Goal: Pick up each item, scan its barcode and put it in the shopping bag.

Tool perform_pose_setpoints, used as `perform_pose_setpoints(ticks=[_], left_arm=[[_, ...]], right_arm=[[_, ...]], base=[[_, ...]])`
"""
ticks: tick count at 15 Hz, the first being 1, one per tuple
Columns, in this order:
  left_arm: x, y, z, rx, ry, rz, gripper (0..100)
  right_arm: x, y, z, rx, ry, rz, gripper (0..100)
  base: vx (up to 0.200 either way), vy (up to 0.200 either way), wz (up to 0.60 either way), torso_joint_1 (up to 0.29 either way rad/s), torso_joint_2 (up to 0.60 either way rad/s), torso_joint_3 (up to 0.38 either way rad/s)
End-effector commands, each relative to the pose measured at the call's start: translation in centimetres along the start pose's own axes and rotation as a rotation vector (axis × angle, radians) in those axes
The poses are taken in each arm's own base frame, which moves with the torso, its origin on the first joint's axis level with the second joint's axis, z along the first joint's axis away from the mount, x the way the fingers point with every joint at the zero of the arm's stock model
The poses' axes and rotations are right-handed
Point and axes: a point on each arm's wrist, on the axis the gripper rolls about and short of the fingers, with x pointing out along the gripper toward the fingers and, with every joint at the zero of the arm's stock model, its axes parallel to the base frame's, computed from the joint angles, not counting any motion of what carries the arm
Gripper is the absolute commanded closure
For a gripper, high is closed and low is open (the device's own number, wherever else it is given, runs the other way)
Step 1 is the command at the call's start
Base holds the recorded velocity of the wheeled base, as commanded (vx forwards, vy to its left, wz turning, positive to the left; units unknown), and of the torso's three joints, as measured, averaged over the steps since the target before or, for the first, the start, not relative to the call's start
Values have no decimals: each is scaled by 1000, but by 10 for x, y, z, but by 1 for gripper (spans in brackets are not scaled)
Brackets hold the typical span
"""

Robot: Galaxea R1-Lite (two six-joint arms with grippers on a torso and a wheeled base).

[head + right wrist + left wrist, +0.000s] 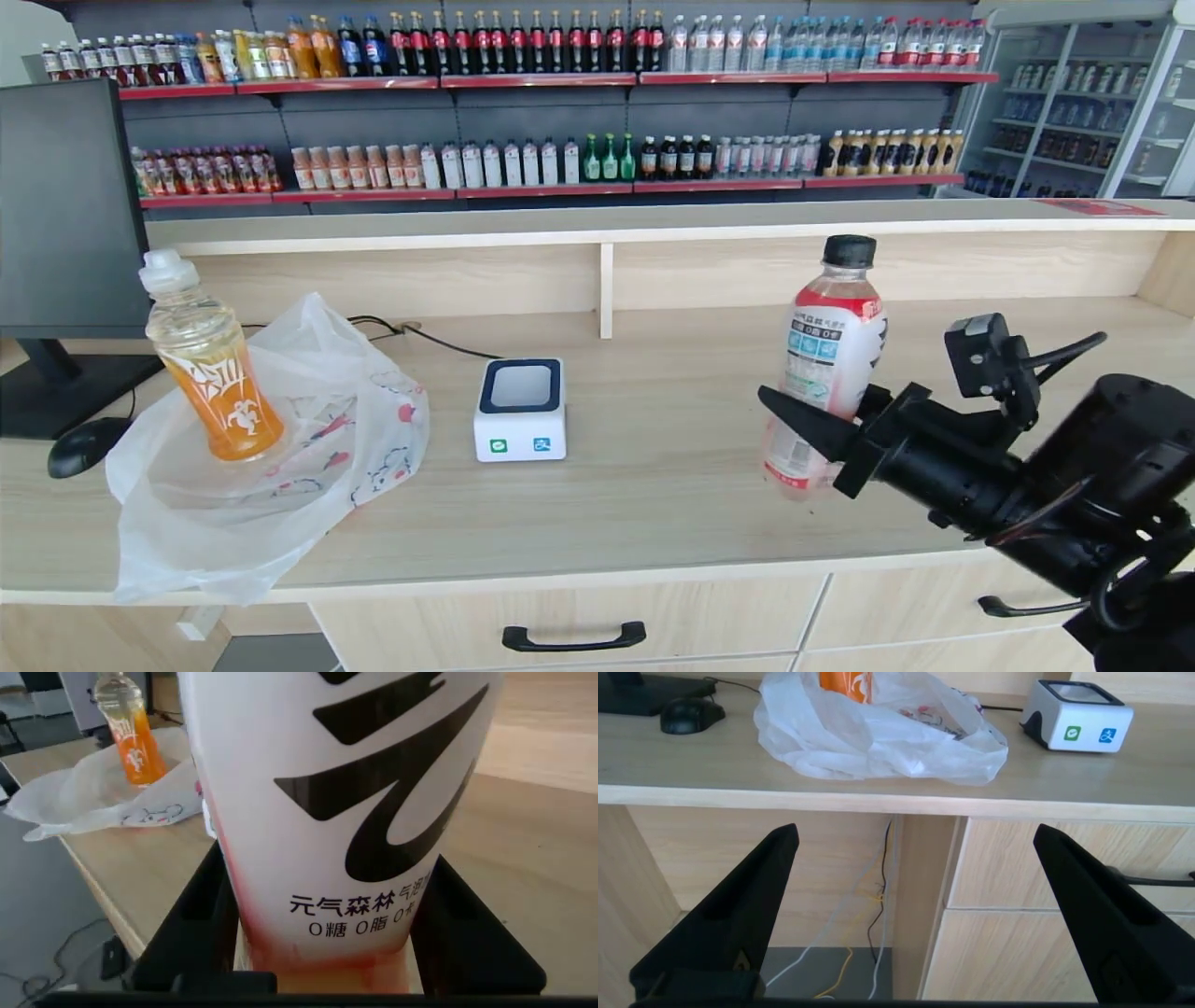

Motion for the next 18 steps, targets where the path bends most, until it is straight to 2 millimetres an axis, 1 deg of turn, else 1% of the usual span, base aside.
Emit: perform_pose_setpoints(ticks=[1, 4, 5, 6, 7, 8, 10, 15, 18], left_arm=[[0, 0, 0, 0, 0, -1, 0], [0, 0, 0, 0, 0, 1, 0], [0, 0, 0, 0, 0, -1, 0], [0, 0, 0, 0, 0, 1, 0], [0, 0, 0, 0, 0, 1, 0], [0, 0, 0, 1, 0, -1, 0], [0, 0, 0, 0, 0, -1, 0], [0, 0, 0, -5, 0, -1, 0], [0, 0, 0, -26, -2, 3, 0]], right_arm=[[2, -25, -1, -63, -10, -149, 100], [3, -29, 12, -102, -69, -306, 100], [5, -29, 26, -113, -128, -349, 100], [4, -29, 33, -125, -153, -365, 100], [-1, -26, 38, -140, -166, -367, 100], [-4, -25, 41, -147, -171, -368, 100], [1, -27, 49, -151, -210, -369, 100], [1, -29, 48, -134, -208, -373, 100], [1, -29, 47, -124, -209, -371, 100]], base=[[0, 0, 0, 0, 0, 0], [0, 0, 0, 0, 0, 0], [0, 0, 0, 0, 0, 0], [0, 0, 0, 0, 0, 0], [0, 0, 0, 0, 0, 0], [0, 0, 0, 0, 0, 0], [0, 0, 0, 0, 0, 0], [0, 0, 0, 0, 0, 0], [0, 200, 0, -4, -1, 6]])
